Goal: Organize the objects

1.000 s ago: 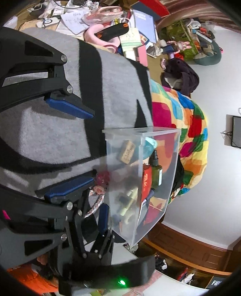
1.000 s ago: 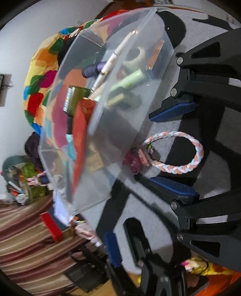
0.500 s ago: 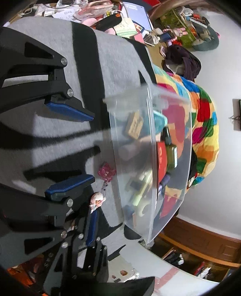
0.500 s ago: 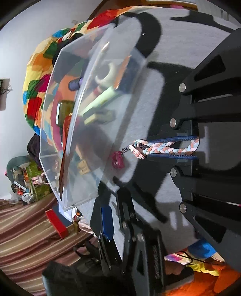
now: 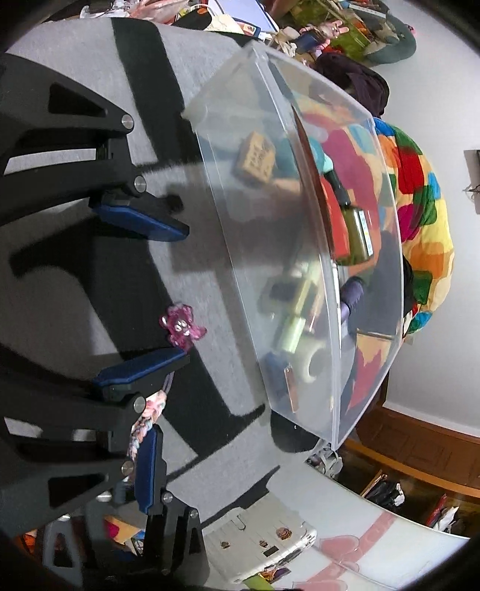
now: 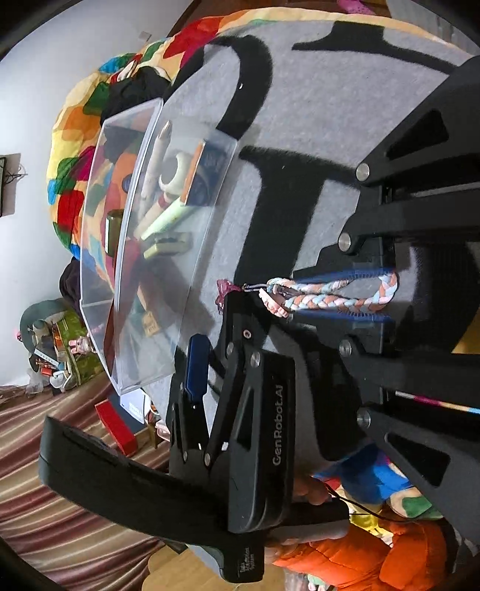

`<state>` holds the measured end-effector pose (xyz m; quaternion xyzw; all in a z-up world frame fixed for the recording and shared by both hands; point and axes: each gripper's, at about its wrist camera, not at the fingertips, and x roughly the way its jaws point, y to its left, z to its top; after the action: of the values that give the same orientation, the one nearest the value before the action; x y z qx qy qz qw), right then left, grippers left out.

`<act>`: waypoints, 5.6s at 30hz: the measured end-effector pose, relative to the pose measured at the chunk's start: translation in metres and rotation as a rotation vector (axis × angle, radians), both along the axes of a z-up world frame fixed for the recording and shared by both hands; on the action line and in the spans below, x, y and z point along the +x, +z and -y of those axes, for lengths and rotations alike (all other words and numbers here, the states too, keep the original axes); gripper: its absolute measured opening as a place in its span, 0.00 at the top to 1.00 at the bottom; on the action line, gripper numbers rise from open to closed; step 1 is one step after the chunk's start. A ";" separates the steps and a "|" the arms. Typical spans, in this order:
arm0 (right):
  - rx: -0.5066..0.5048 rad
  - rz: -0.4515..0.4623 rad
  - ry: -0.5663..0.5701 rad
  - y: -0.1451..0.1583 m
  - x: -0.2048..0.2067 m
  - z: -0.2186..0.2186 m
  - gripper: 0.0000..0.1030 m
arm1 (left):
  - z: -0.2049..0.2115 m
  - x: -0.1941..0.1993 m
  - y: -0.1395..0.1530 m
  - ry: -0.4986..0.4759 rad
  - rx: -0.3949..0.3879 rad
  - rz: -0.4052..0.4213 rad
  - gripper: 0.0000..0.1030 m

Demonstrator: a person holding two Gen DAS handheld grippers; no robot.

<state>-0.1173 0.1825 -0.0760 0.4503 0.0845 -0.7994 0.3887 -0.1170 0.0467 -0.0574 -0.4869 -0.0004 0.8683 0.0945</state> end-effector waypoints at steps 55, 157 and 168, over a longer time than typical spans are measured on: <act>-0.183 -0.190 -0.267 0.084 -0.042 -0.009 0.93 | 0.074 0.051 0.139 0.183 0.059 -0.424 0.74; -0.120 -0.297 -0.280 0.074 -0.009 -0.010 0.25 | 0.050 0.060 0.067 0.212 0.071 -0.381 0.09; -0.120 -0.297 -0.280 0.074 -0.009 -0.009 0.23 | 0.047 0.061 0.070 0.202 0.068 -0.387 0.08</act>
<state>-0.1265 0.1920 -0.0017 0.3108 0.0295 -0.9068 0.2832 -0.0563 -0.0003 0.0124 -0.3050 -0.0602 0.9502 0.0219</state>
